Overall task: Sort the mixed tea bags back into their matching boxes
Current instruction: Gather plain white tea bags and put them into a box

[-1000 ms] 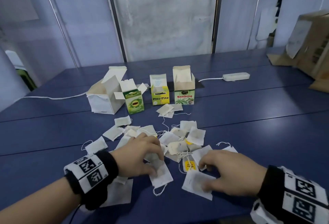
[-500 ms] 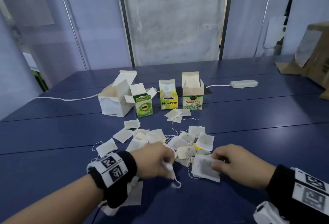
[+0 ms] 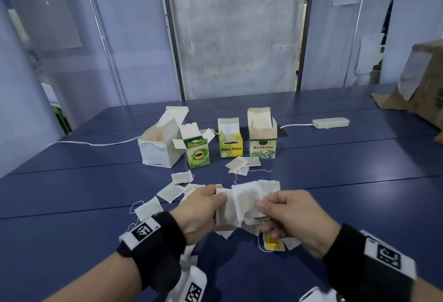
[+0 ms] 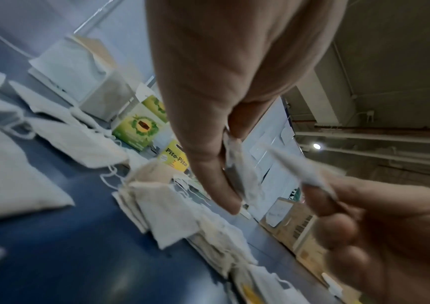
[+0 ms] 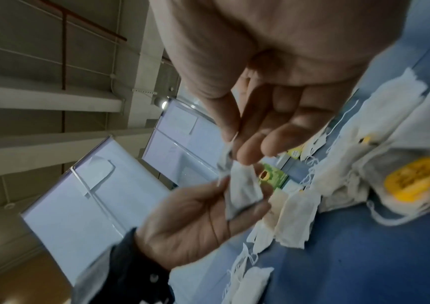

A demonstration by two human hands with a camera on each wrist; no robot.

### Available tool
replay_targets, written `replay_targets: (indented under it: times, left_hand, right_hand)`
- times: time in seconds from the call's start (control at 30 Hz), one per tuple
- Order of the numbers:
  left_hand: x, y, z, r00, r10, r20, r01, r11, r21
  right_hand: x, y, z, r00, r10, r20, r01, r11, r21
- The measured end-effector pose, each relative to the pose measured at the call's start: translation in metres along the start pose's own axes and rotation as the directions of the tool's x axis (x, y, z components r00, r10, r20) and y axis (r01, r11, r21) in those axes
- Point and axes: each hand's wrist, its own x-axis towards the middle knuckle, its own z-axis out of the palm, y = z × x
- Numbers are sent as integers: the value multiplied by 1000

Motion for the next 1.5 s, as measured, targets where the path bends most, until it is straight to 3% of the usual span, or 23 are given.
replay_targets:
  times: [0.17, 0.33, 0.43, 0.53, 0.6, 0.7, 0.87, 1.0, 1.27, 1.33, 1.43, 1.5]
  left_hand:
    - [-6, 2, 7, 995, 14, 100, 5, 982, -189]
    - [-13, -5, 4, 990, 70, 123, -52, 989, -141]
    - [-14, -7, -3, 998, 38, 55, -32, 994, -105]
    - [-11, -6, -18, 997, -19, -69, 10, 993, -121]
    - [-9, -4, -29, 992, -60, -111, 40, 985, -169]
    - [-7, -1, -40, 986, -131, -103, 106, 970, -219]
    - [-4, 1, -39, 993, -119, -7, 113, 958, -263]
    - [-5, 0, -38, 999, -45, 25, 50, 966, -252]
    - [-1, -4, -34, 993, -114, 4, 113, 980, -165]
    - [-1, -7, -31, 991, -132, 21, 134, 979, -153]
    - [1, -8, -22, 990, -135, 46, 141, 971, -191]
    - [2, -7, -17, 991, -110, 73, 123, 968, -217]
  right_hand:
    - [6, 9, 26, 996, 29, -86, -36, 997, -75]
    - [7, 9, 40, 998, -9, -56, 1, 990, -138]
    - [9, 10, 36, 996, -21, -85, 5, 984, -177]
    - [16, 11, 10, 978, -73, -195, 20, 966, -259]
    - [19, 12, -14, 970, -126, -208, 7, 870, -493]
    - [22, 16, -39, 988, -55, -147, -77, 646, -760]
    - [21, 19, -46, 996, 65, -53, -74, 382, -921]
    - [20, 19, -44, 995, 91, -50, -75, 302, -950]
    - [17, 12, -60, 999, 5, -32, -31, 397, -917]
    - [16, 9, -64, 999, -35, -23, 0, 563, -826]
    - [14, 8, -63, 996, -25, -87, -11, 919, -394]
    - [12, 8, -61, 995, 53, -82, -63, 991, -117]
